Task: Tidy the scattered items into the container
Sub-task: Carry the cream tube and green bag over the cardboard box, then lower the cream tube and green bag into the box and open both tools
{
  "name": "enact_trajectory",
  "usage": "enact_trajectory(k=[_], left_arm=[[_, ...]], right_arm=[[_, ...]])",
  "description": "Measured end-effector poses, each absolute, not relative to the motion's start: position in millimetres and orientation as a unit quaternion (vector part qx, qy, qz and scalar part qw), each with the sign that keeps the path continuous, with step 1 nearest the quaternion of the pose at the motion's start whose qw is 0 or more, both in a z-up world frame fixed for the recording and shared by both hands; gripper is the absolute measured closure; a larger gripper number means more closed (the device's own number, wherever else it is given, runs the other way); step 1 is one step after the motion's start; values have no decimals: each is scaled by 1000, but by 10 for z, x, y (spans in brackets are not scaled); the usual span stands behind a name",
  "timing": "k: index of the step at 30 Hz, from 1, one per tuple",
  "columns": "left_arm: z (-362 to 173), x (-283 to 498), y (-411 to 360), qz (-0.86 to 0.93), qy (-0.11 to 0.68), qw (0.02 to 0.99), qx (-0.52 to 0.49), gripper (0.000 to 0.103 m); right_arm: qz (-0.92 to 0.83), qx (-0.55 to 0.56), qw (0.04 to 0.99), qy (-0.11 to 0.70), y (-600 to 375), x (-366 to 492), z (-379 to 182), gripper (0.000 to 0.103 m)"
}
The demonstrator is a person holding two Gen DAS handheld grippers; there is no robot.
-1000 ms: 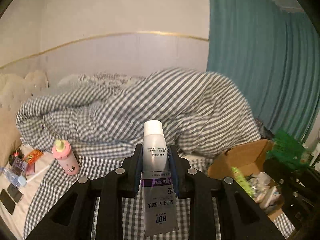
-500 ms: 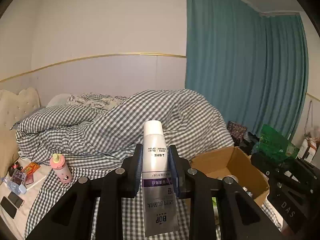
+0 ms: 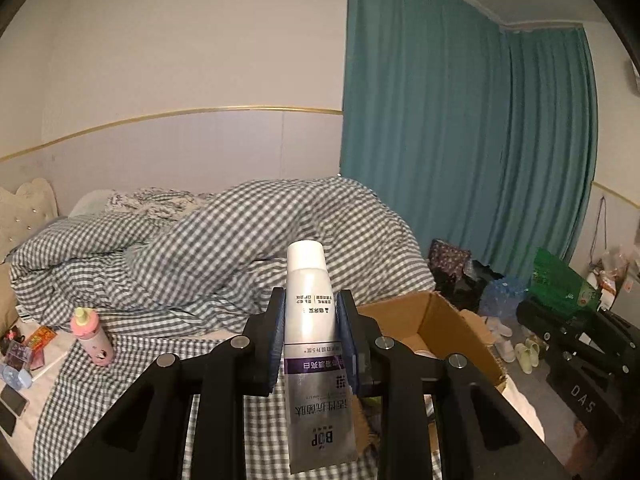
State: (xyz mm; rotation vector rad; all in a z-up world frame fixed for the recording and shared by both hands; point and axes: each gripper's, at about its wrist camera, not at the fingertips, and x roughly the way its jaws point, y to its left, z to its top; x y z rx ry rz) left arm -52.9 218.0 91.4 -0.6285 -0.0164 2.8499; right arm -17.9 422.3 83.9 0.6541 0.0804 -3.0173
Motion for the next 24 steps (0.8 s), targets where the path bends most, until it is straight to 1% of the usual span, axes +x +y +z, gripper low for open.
enact_trajectory(k=[9, 16, 24], left_arm=[[675, -685, 2740, 961, 13, 143, -237, 78], [395, -870, 3119, 951, 31, 162, -262, 78], [-133, -1312, 3484, 928, 57, 178, -323, 78]], right_arm=[[-971, 237, -8, 21, 4753, -368, 675, 68], [-958, 285, 0, 10, 4951, -752, 252, 68], [-936, 352, 3, 1, 5099, -1298, -314, 68]])
